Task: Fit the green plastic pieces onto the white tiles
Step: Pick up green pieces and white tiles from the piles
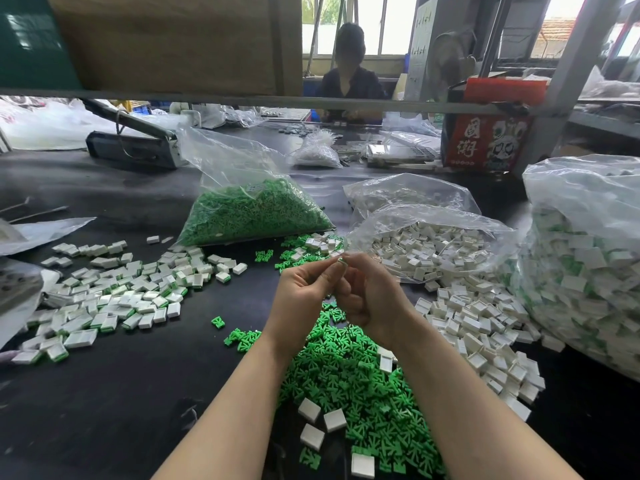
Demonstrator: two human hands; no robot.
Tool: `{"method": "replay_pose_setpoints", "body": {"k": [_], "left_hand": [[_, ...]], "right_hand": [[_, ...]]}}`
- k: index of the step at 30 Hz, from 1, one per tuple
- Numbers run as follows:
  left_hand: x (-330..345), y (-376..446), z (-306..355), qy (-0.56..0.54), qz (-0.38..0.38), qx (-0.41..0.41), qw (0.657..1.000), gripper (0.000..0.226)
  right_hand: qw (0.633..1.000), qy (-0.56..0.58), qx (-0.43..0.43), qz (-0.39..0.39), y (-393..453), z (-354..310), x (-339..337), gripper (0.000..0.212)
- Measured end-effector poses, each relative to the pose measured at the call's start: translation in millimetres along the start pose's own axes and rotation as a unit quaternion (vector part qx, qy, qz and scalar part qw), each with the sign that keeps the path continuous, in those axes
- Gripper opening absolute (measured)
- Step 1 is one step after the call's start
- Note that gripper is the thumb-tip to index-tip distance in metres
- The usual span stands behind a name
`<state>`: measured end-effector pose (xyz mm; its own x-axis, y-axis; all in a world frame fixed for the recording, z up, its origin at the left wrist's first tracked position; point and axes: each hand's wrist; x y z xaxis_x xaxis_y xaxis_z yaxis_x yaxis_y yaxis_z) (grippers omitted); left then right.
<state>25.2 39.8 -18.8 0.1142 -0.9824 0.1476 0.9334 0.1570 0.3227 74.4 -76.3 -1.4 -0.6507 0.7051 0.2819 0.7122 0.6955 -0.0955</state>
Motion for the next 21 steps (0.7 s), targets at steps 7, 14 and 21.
{"method": "replay_pose_setpoints", "body": {"k": [7, 14, 21], "left_hand": [[-7, 6, -2, 0.027, 0.092, -0.144, 0.985, 0.008], [-33, 13, 4, -0.226, 0.272, -0.271, 0.895, 0.019], [-70, 17, 6, -0.368, 0.334, -0.187, 0.847, 0.035]], "right_hand": [[0.96, -0.258, 0.017, 0.112, -7, -10, -10, 0.05], [0.861, -0.475, 0.036, 0.178, -3, -12, -27, 0.046], [0.773, -0.602, 0.042, 0.193, -3, -10, -41, 0.03]]}}
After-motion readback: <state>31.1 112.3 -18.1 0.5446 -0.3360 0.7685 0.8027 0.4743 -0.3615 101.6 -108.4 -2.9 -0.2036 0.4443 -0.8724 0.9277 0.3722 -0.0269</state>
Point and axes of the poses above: each hand's wrist, its own y-axis towards the middle knuckle, its own x-axis out of the palm, z = x × y, and after that the axes turned 3 degrees about -z, right-handed
